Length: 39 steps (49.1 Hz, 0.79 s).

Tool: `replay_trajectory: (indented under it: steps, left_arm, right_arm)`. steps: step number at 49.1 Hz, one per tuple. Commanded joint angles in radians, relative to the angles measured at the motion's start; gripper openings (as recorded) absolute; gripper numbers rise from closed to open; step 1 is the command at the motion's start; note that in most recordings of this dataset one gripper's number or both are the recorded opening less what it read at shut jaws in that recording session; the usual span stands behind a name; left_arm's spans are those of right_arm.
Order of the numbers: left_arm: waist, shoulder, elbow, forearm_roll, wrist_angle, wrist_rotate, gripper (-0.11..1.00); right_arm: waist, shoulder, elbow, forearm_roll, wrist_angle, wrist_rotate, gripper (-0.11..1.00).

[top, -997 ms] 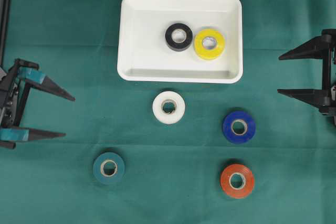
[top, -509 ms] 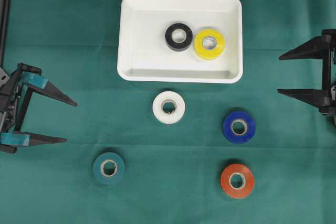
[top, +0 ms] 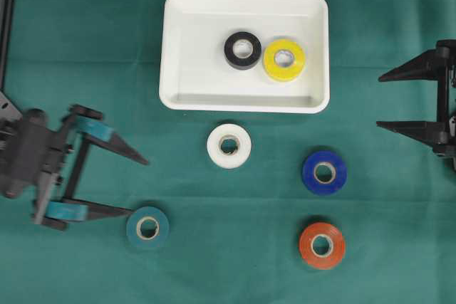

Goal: Pick up the tape from a random location and place it into the white case.
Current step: 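Move the left gripper out toward the red tape roll, then position the left gripper above the red roll's hole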

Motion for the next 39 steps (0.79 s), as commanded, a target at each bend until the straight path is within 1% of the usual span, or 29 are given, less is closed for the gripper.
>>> replay_trajectory:
  steps: [1,13,39]
  left_arm:
    - [-0.005,0.078,-0.087,0.000,-0.008,0.002,0.93]
    - [-0.008,0.285,-0.305,0.000,0.034,0.002,0.93]
    - [-0.025,0.609,-0.787,0.000,0.181,0.000,0.93]
  right_arm:
    - [-0.002,0.009,-0.014,-0.002,-0.002,0.000,0.86]
    - [-0.002,0.015,-0.012,-0.002,0.002,0.000,0.86]
    - [-0.002,0.025,-0.014,-0.002,0.006,0.000,0.86]
